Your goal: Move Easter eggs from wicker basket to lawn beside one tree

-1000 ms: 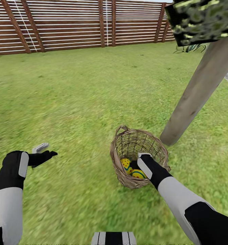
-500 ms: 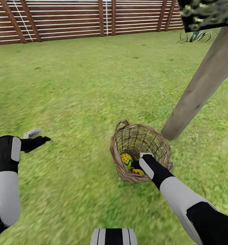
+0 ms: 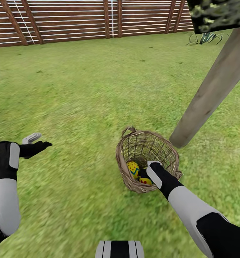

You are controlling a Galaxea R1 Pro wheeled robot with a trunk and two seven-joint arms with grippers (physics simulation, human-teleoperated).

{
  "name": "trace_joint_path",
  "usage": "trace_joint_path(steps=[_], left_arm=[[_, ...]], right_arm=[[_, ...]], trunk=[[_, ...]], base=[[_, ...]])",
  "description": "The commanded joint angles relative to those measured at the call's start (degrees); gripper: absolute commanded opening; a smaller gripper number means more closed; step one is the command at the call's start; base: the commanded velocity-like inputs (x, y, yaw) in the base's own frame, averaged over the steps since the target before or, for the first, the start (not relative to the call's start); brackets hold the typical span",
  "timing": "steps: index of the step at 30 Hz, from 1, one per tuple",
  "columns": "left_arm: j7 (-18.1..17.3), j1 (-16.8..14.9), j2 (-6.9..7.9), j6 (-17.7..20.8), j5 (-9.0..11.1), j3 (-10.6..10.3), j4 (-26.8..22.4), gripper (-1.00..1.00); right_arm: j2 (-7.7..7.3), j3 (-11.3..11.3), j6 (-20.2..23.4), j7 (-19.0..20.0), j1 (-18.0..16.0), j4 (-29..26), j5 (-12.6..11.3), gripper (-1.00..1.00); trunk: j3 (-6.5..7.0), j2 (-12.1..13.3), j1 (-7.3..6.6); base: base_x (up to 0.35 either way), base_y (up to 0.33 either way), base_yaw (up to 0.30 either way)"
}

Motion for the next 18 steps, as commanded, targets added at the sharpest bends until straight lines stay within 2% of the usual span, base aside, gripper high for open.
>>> trace_joint_path(steps=[1,11,18], left_arm=[[-0.09,-0.04,-0.25,0.27,0.11,0.32,-0.01,1.0],[-0.01,0.03,-3.14,0.24,0.0,0.89,0.61,1.0],[0.02,0.04,-3.66,0.06,-0.01,1.11,3.44,1.0]], right_arm=[[-0.04,0.34,0.11,-0.54,-0.05,-0.07,-0.6,1.0],[-0.39,0.48,0.09,-0.54,-0.05,-0.07,-0.58,1.0],[-0.83,0.52,0.06,-0.54,-0.03,-0.02,-0.59,1.0]], trunk=[[-0.04,-0.02,-0.01],[-0.04,-0.02,-0.01],[-0.04,-0.02,-0.01]], base=[[0.066,-0.021,0.0],[0.148,-0.078,0.0],[0.015,-0.008,0.0]])
